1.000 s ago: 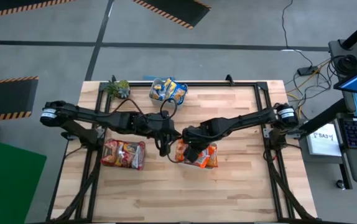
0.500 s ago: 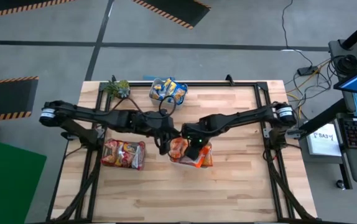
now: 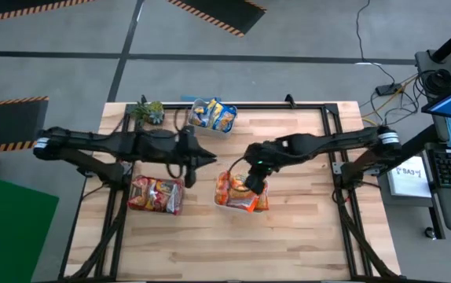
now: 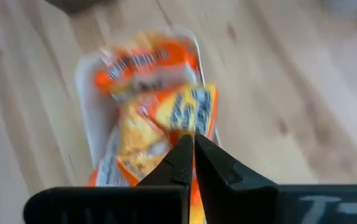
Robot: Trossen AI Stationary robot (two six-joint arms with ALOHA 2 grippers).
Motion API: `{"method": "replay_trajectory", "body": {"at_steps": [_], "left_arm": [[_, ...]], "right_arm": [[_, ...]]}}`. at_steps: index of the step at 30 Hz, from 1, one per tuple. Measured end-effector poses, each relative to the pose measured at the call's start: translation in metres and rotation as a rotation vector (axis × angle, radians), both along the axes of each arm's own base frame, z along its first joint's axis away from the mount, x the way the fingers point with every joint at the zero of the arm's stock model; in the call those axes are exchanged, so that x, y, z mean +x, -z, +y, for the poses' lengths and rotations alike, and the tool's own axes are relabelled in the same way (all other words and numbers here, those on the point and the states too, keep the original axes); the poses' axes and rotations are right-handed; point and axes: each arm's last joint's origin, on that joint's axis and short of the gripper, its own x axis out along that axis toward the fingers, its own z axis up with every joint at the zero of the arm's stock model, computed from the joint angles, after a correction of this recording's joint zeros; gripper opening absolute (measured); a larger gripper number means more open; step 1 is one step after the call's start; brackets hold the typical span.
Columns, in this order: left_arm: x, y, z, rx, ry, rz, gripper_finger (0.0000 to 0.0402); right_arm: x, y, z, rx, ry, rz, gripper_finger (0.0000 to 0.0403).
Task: Sort Maruchan noodles
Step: Return to Home Position
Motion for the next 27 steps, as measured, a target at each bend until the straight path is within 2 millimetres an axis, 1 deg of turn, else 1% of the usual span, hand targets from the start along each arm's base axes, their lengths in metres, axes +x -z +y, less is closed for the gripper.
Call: {"method": "replay_trajectory", "body": {"at_steps": [3, 5, 7, 11, 14, 18, 22, 24, 27], "left_arm": [[-0.016, -0.008, 0.003, 0.036, -0.007, -0.042, 0.0038], [-0.028, -0.009, 0.005, 0.043, -0.014, -0.067, 0.0038], [-0.042, -0.009, 0.007, 0.040, -0.026, -0.090, 0.0038], [-0.067, -0.009, 0.012, 0.016, -0.131, -0.123, 0.0038], [-0.079, -0.013, 0.013, 0.017, -0.158, -0.156, 0.0038], [-0.084, -0.017, 0.014, 0.011, -0.157, -0.180, 0.0038], [-0.084, -0.017, 0.014, 0.011, -0.157, -0.181, 0.0038], [-0.082, -0.015, 0.013, 0.012, -0.157, -0.172, 0.0038], [-0.076, -0.011, 0.013, 0.014, -0.156, -0.157, 0.0038]], "right_arm": [[-0.012, -0.012, -0.001, -0.058, -0.069, -0.142, 0.0009], [-0.022, -0.018, -0.002, -0.105, -0.119, -0.252, 0.0009], [-0.032, -0.019, -0.004, -0.169, -0.111, -0.324, 0.0009], [-0.059, -0.019, -0.009, -0.298, -0.065, -0.338, 0.0009], [-0.075, -0.018, -0.010, -0.314, -0.045, -0.352, 0.0009], [-0.090, -0.019, -0.011, -0.302, -0.034, -0.372, 0.0009], [-0.100, -0.028, -0.011, -0.292, -0.032, -0.418, 0.0009], [-0.104, -0.042, -0.017, -0.289, -0.008, -0.455, 0.0009], [-0.109, -0.064, -0.019, -0.299, 0.019, -0.527, 0.0009]]}}
